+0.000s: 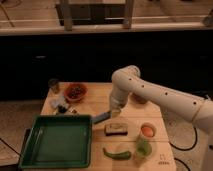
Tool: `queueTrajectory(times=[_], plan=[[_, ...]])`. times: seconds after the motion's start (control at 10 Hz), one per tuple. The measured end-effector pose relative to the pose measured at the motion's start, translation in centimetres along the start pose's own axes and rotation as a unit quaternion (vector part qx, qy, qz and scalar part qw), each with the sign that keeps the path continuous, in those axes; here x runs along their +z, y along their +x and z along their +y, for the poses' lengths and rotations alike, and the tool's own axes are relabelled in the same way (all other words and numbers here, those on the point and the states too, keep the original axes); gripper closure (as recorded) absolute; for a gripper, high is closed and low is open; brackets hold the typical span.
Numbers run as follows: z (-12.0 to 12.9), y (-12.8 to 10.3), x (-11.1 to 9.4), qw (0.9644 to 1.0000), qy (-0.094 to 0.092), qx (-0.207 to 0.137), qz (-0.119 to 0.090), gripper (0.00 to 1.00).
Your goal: Place sponge in tray
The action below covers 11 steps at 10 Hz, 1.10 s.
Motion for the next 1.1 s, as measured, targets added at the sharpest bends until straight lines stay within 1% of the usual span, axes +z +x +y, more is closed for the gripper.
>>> queueTrajectory(times=[0.1, 0.3, 0.4, 0.5, 0.6, 0.8, 0.9, 1.0, 1.1], plan=[[0.2, -0.4, 0.1, 1.0, -0.005, -0.006, 0.001, 0.99], [1.6, -1.5, 0.3, 0.9997, -0.013, -0.02, 0.004, 0.99], [2.2, -2.2, 0.4, 0.9995, -0.014, -0.027, 0.002, 0.97], [2.4, -2.4, 0.5, 0.9995, -0.014, -0.026, 0.0, 0.92], [2.3, -2.5, 0.6, 0.9996, -0.015, -0.025, -0.002, 0.9], [2.4, -3.8, 0.8, 0.9989, -0.019, -0.042, -0.001, 0.96], [2.8, -5.4, 1.0, 0.9979, -0.025, -0.059, 0.003, 0.99], [3.2, -6.8, 1.2, 0.997, -0.029, -0.071, 0.003, 0.99], [3.4, -7.2, 1.3, 0.9966, -0.031, -0.076, 0.004, 0.99]])
